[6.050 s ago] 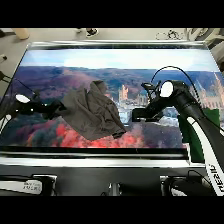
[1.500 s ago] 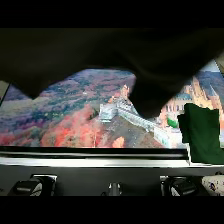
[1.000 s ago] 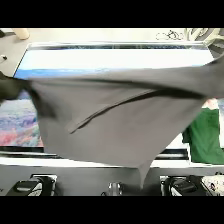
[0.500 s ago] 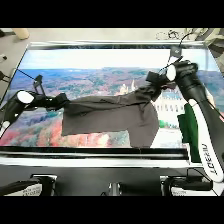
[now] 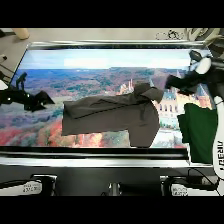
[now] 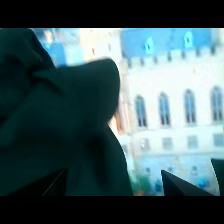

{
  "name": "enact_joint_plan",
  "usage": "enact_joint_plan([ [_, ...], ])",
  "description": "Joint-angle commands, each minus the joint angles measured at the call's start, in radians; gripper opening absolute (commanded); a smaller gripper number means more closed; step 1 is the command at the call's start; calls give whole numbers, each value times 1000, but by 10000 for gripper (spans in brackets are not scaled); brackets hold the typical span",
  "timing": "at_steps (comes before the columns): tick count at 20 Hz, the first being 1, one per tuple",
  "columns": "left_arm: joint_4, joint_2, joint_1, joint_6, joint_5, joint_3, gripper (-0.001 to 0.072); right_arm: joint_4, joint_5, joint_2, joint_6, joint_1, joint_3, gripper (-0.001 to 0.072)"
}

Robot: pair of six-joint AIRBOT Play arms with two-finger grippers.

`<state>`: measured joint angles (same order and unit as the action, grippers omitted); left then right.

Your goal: Fold the shirts.

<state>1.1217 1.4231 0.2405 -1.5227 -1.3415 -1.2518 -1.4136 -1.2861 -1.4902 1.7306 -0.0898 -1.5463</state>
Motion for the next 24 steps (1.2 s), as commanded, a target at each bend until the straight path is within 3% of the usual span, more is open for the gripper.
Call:
enact_joint_plan([
  [1, 42, -4, 27, 0, -83, 153, 605, 114, -164, 8, -136, -124, 74, 603],
  [5, 31, 2, -34, 5, 73, 332, 605, 132, -175, 8, -162, -126, 161, 602],
  [12, -35, 76, -128, 5, 146, 341, 589, 141, -182, -35, -179, -119, 175, 610],
  [13, -47, 76, -138, 5, 166, 341, 413, 142, -184, -53, -206, -104, 178, 627],
  [14, -59, 76, -145, 5, 182, 340, 225, 143, -174, -69, -232, -84, 184, 703],
  [15, -68, 76, -148, 5, 184, 340, 95, 150, -150, -85, -248, -64, 193, 709],
  [18, -68, 43, -148, 25, 183, 336, 30, 169, -61, -156, -275, -8, 200, 700],
  [23, -68, -43, -148, 32, 183, 336, 30, 210, 48, -263, -303, 59, 200, 680],
  [24, -68, -58, -148, 32, 183, 336, 30, 210, 57, -275, -300, 73, 200, 572],
])
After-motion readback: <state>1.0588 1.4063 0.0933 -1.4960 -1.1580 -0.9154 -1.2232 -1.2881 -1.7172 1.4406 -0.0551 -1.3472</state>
